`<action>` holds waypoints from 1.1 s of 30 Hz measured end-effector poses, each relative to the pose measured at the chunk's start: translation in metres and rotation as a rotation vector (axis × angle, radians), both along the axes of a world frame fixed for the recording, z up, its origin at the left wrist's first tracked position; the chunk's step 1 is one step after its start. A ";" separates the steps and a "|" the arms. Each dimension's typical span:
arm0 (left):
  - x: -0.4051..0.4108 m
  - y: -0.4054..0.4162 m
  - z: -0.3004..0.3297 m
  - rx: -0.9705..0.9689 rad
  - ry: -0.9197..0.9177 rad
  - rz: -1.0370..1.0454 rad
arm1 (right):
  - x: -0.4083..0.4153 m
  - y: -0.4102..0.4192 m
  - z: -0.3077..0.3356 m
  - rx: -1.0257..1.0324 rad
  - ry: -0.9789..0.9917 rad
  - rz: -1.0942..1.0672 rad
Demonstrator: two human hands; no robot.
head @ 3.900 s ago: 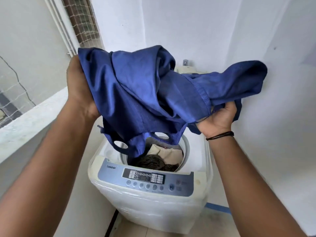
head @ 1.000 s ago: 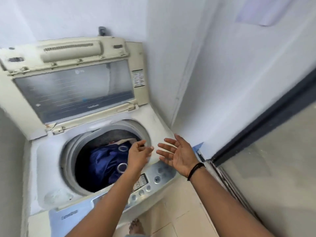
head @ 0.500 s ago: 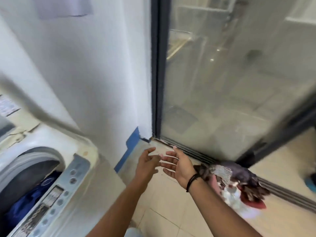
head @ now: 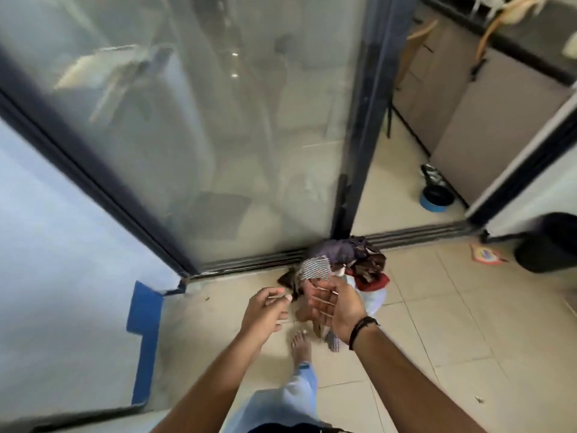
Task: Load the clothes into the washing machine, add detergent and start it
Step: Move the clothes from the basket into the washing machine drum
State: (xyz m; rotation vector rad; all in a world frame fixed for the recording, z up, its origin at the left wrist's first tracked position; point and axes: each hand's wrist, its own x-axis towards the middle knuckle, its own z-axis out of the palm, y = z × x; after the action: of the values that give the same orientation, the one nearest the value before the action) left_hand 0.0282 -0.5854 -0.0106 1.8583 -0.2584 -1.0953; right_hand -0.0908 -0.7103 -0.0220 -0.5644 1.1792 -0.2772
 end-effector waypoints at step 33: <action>0.067 -0.355 -0.327 0.625 -0.522 -1.186 | 0.007 -0.242 -0.284 0.213 0.379 0.305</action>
State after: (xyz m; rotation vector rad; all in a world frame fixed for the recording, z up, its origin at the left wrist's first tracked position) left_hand 0.0953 -0.9402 -0.3375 2.5877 -1.6314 -1.5063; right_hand -0.0839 -0.9519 -0.3061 -0.6154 1.4435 0.2238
